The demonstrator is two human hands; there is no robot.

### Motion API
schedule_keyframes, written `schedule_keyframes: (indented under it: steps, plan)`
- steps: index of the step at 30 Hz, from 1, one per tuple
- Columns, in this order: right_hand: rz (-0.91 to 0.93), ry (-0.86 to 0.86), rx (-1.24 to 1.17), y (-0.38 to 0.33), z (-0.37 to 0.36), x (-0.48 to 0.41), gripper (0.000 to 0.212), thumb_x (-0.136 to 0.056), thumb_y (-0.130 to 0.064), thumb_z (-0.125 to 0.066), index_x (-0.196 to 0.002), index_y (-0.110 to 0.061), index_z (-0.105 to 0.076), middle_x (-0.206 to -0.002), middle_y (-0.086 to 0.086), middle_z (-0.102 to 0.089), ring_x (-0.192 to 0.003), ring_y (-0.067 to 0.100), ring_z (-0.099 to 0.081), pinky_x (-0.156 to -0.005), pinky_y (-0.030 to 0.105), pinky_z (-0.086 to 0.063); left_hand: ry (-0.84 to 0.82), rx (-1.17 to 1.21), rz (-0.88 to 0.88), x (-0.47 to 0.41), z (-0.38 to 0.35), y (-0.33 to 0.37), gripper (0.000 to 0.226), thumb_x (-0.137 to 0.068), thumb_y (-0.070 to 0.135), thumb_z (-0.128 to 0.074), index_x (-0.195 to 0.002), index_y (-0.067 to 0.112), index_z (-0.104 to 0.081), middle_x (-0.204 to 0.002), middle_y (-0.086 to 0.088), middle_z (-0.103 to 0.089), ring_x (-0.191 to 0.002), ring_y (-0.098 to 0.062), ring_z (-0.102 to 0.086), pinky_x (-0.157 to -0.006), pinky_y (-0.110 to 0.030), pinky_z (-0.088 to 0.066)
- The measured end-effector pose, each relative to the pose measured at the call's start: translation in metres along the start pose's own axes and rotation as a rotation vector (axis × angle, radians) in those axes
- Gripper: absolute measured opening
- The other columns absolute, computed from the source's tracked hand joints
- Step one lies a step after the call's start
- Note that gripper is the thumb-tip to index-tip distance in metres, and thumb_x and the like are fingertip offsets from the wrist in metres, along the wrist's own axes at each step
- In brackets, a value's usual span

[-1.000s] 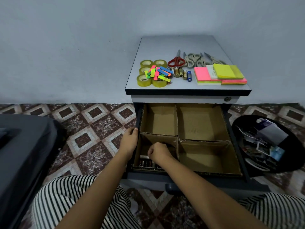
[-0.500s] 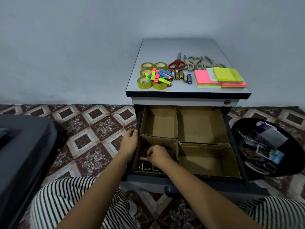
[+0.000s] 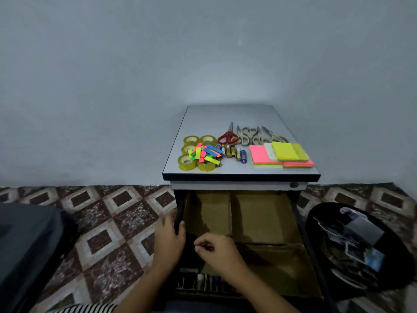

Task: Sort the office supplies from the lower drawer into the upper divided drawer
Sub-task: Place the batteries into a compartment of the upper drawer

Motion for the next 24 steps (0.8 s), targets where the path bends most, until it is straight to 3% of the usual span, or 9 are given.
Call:
schedule_keyframes:
  steps: [2, 4, 10, 13, 16, 20, 24]
  plan:
    - [0.070, 0.085, 0.036, -0.011, 0.033, -0.001, 0.018, -0.091, -0.025, -0.059, -0.106, -0.025, -0.068, -0.107, -0.011, -0.063, -0.098, 0.000, -0.055, -0.079, 0.006, -0.041, 0.036, -0.041, -0.213, -0.005, -0.001, 0.031, 0.036, -0.091, 0.014, -0.057, -0.126, 0.007, -0.053, -0.124, -0.013, -0.050, -0.117, -0.024, -0.045, -0.095, -0.024, -0.032]
    - [0.154, 0.217, 0.111, -0.023, 0.070, -0.004, 0.017, -0.091, -0.025, -0.058, -0.106, -0.024, -0.067, -0.103, -0.011, -0.060, -0.094, -0.001, -0.054, -0.075, 0.006, -0.039, 0.056, -0.069, -0.432, -0.013, -0.004, 0.067, 0.033, -0.089, 0.014, -0.058, -0.122, 0.008, -0.057, -0.121, -0.010, -0.054, -0.114, -0.022, -0.048, -0.096, -0.025, -0.034]
    - [0.287, 0.556, 0.513, -0.042, 0.152, -0.046, 0.024, -0.093, -0.012, -0.052, -0.113, -0.007, -0.065, -0.108, 0.010, -0.061, -0.102, 0.022, -0.053, -0.085, 0.027, -0.039, 0.037, -0.348, -0.873, -0.054, -0.023, 0.155, 0.036, -0.079, 0.007, -0.065, -0.114, 0.005, -0.061, -0.112, -0.015, -0.062, -0.104, -0.032, -0.058, -0.084, -0.041, -0.051]
    - [0.250, 0.561, 0.737, -0.039, 0.166, -0.068, 0.030, -0.093, -0.008, -0.047, -0.119, -0.005, -0.061, -0.117, 0.014, -0.059, -0.108, 0.030, -0.049, -0.088, 0.037, -0.041, -0.081, -0.678, -0.884, -0.071, -0.033, 0.175, 0.046, -0.094, 0.021, -0.047, -0.137, 0.008, -0.041, -0.139, -0.014, -0.042, -0.130, -0.031, -0.037, -0.103, -0.043, -0.035]
    - [0.142, 0.501, 0.980, -0.035, 0.167, -0.078, 0.035, -0.095, -0.015, -0.044, -0.129, -0.011, -0.051, -0.133, 0.009, -0.048, -0.124, 0.029, -0.038, -0.094, 0.039, -0.037, -0.116, -0.852, -0.847, -0.084, -0.034, 0.183, 0.051, -0.097, 0.031, -0.039, -0.143, 0.009, -0.029, -0.148, -0.013, -0.028, -0.136, -0.029, -0.024, -0.108, -0.045, -0.027]
    - [0.092, 0.370, 1.031, -0.030, 0.164, -0.088, 0.045, -0.096, -0.017, -0.043, -0.140, -0.014, -0.037, -0.149, 0.004, -0.030, -0.143, 0.023, -0.013, -0.109, 0.054, -0.019, -0.168, -0.938, -0.825, -0.094, -0.040, 0.185, 0.054, -0.098, 0.034, -0.033, -0.145, 0.008, -0.025, -0.152, -0.013, -0.022, -0.139, -0.031, -0.017, -0.110, -0.051, -0.021]
    - [0.070, 0.293, 1.024, -0.024, 0.163, -0.091, 0.048, -0.098, -0.018, -0.039, -0.144, -0.015, -0.030, -0.153, 0.002, -0.026, -0.146, 0.019, -0.004, -0.109, 0.066, -0.007, -0.239, -0.973, -0.836, -0.095, -0.043, 0.186, 0.054, -0.099, 0.032, -0.032, -0.146, 0.007, -0.022, -0.154, -0.012, -0.018, -0.142, -0.032, -0.012, -0.112, -0.054, -0.016]
Point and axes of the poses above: each hand's wrist, its own x-axis away from the middle knuckle, its own z-axis out of the back of the hand, y = z × x, the point moved 3 cm from there along -x, towards the middle knuckle
